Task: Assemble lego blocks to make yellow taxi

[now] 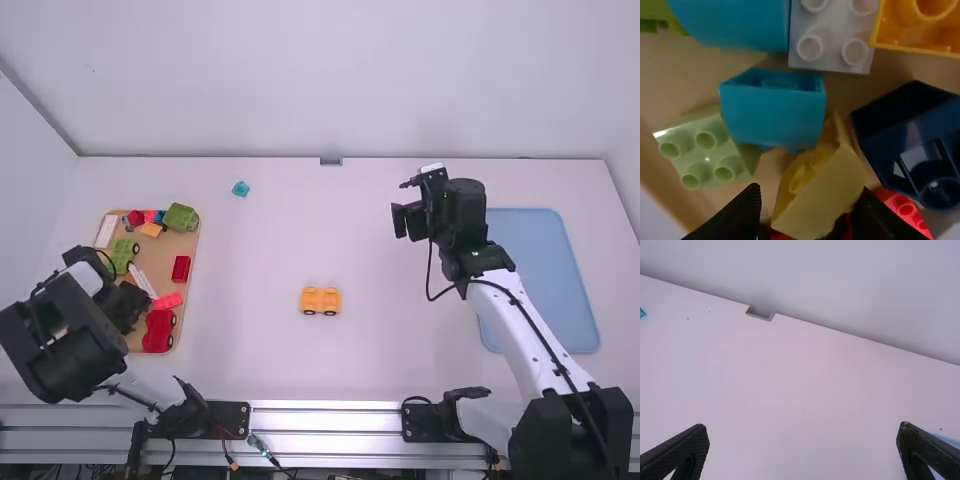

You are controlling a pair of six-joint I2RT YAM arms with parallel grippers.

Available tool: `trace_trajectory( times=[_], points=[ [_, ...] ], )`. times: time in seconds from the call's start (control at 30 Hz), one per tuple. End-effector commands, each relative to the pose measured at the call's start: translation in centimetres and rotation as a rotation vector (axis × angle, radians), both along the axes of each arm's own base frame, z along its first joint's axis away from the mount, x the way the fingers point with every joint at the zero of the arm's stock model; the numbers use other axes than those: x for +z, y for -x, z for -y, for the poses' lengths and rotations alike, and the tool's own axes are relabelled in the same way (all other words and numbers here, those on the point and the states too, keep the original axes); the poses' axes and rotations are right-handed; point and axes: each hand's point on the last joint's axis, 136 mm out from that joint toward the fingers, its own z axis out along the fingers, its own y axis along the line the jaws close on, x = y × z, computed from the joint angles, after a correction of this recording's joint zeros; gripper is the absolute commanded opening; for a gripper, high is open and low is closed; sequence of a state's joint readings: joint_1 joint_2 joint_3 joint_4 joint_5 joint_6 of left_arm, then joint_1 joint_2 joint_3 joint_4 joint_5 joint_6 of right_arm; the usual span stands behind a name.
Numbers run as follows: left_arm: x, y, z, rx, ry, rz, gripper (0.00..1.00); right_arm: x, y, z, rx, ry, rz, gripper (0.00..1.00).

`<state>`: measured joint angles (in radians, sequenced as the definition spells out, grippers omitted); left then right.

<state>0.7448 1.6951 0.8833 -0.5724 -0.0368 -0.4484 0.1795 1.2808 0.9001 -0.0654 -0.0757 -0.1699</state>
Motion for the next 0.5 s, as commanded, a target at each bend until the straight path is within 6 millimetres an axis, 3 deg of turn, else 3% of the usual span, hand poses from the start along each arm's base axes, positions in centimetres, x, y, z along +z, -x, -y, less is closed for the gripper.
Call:
trace_trajectory(
  times=[0.0, 0.23, 0.47],
  points=[
    [-0.4, 0.3, -0.1, -0.042, -0.037, -0.042, 0.48, 1.5, -0.6, -0.4, 0.010, -0.009, 0.032, 0.99],
    [-1.4, -1.1, 0.5, -0.206, -0.080, -0.008, 0.48, 1.5, -0.5, -0.4, 0.010, -0.009, 0.031, 0.99],
    [-1.6, -0.7, 0.3, -0.196, -0.078, -0.012, 0.47, 1.5, -0.6, -0.4, 0.010, -0.009, 0.032, 0.99]
  ],
)
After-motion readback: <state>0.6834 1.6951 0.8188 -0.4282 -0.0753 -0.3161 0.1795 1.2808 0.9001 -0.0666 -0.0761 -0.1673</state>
